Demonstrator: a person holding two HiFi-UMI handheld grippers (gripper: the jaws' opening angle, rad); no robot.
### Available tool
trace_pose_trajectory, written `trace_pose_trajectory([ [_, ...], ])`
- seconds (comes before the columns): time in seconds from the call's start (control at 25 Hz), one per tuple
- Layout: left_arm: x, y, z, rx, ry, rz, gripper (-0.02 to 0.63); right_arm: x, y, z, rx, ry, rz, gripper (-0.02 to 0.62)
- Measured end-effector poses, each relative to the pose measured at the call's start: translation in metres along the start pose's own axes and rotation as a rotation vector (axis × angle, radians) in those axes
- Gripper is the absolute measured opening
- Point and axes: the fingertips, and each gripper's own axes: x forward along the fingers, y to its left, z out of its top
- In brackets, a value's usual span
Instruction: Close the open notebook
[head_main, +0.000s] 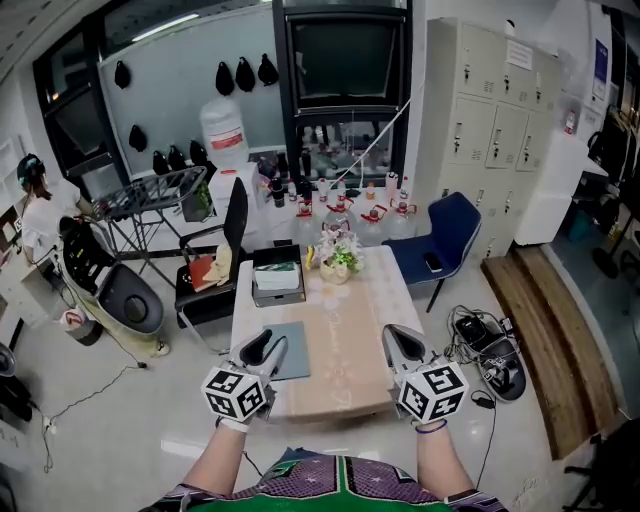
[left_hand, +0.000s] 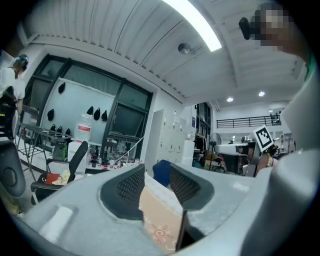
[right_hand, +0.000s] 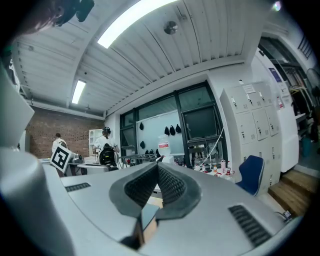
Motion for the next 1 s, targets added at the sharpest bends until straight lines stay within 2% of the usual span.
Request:
trace_pose_trajectory([
  [0.32, -0.012, -0.002, 0.018, 0.019, -0.025, 0.047, 0.105, -0.004, 0.000, 0.007, -0.005, -0.021, 0.008, 0.002],
  [0.6, -0.021, -0.010, 0.034, 0.001, -0.071, 0.066, 0.054, -0.005, 0.002, 0.005, -0.012, -0.015, 0.027, 0.002],
  [1.0, -0.029, -0.013, 0.034, 0.031, -0.073, 0.097, 0.025, -0.005, 0.008, 0.004, -0.022, -0.007, 0.044, 0.002],
])
